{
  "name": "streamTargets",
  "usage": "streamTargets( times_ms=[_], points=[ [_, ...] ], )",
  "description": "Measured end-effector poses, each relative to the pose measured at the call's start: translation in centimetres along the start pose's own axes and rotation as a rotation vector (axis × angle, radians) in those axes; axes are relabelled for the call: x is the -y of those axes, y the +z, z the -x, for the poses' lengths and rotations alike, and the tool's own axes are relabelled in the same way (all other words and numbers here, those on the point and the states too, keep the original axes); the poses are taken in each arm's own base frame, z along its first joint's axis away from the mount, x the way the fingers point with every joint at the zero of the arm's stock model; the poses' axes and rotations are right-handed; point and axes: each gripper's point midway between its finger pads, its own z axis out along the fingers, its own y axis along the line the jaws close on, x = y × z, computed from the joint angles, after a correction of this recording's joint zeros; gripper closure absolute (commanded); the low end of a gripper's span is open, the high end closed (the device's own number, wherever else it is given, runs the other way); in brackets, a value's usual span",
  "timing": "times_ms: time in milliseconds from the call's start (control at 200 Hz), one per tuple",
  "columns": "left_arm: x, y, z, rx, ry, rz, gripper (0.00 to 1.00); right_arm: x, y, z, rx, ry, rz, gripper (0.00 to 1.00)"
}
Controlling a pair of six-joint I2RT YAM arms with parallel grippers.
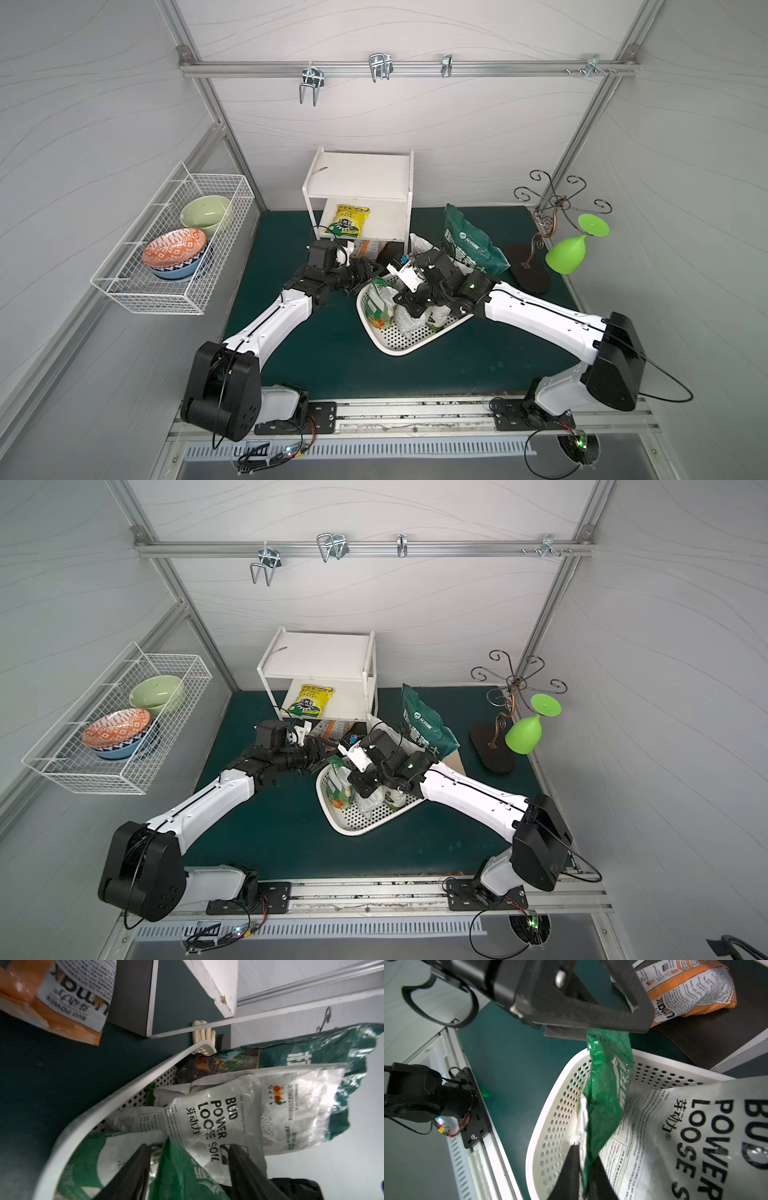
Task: Take down the fertilizer bag from the shelf
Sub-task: Place the fertilizer bag in the storage box, then pick up the fertilizer bag from the shelf.
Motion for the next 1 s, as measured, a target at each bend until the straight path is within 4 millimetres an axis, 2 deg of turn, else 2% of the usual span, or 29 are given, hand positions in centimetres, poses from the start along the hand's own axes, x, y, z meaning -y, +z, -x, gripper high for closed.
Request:
streamTargets(
  times_ms=[115, 135, 230, 365, 450, 605, 745, 880, 1001],
  points=[
    [-0.1, -1.0, 1.3, 0.048, 0.012, 0.017, 0.26, 0.0, -0.1, 0.2, 0.007, -0.004, 0.001, 0.23],
    [-0.2, -1.2, 1.5, 0.055, 0.01, 0.019, 0.23, 0.0, -0.2, 0.2, 0.009, -0.007, -0.001, 0.21],
    [-0.1, -3.2, 2.9, 0.12, 0.01, 0.023, 0.19, 0.1, -0.8, 0.7, 0.028, -0.012, -0.008, 0.16],
    [-0.1, -7.0, 5.7, 0.253, 0.016, 0.022, 0.18, 0.9, -3.1, 2.2, 0.089, -0.023, -0.041, 0.12],
    [-0.6, -8.1, 6.8, 0.302, 0.019, 0.039, 0.18, 1.5, -5.1, 3.6, 0.144, -0.032, -0.071, 0.12],
    [-2.3, -7.4, 6.4, 0.296, 0.001, 0.069, 0.19, 2.8, -8.5, 5.0, 0.219, -0.043, -0.133, 0.1],
    [-6.3, -6.1, 5.2, 0.3, -0.056, 0.13, 0.19, 4.0, -10.7, 5.1, 0.251, -0.039, -0.188, 0.09],
    [-10.2, -4.7, 4.1, 0.336, -0.135, 0.155, 0.2, 5.0, -11.7, 4.5, 0.258, -0.027, -0.222, 0.08],
    [-12.4, -3.8, 4.3, 0.378, -0.188, 0.166, 0.21, 5.5, -11.8, 4.1, 0.251, -0.017, -0.234, 0.08]
  ],
)
